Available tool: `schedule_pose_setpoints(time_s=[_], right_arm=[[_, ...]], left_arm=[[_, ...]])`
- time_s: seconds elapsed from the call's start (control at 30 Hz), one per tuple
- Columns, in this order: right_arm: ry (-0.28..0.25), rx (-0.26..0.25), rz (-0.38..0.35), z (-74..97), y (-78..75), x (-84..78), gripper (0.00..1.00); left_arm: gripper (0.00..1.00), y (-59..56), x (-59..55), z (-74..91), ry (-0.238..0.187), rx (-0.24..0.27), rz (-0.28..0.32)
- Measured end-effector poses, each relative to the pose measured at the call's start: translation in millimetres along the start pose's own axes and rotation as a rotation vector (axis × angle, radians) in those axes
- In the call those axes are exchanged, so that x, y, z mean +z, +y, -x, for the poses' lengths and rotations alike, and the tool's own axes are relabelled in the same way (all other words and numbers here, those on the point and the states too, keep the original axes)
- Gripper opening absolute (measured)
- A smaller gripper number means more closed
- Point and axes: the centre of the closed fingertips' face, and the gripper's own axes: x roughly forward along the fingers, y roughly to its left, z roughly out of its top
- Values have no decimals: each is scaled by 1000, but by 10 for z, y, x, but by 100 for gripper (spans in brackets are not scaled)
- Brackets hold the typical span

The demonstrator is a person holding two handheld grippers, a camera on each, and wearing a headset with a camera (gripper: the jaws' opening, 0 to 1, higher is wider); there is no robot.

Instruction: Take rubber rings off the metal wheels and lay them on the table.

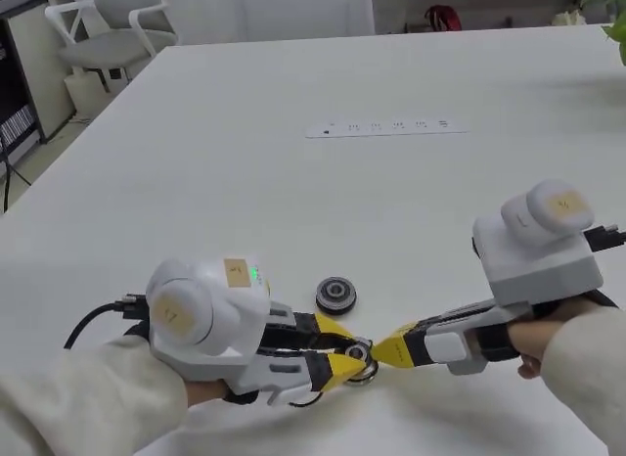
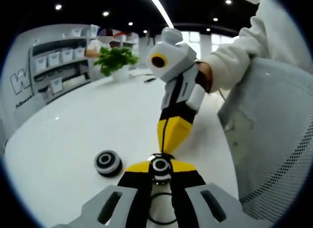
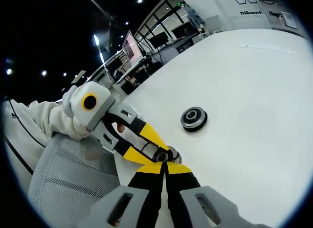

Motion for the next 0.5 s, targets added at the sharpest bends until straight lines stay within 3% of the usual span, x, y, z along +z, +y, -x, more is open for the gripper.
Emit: schedule_pose_setpoints(time_s=[0.5], right_arm=[[2, -1, 5, -6, 20, 9, 0]], left_arm=[[14, 1, -4, 0, 0, -1, -1]])
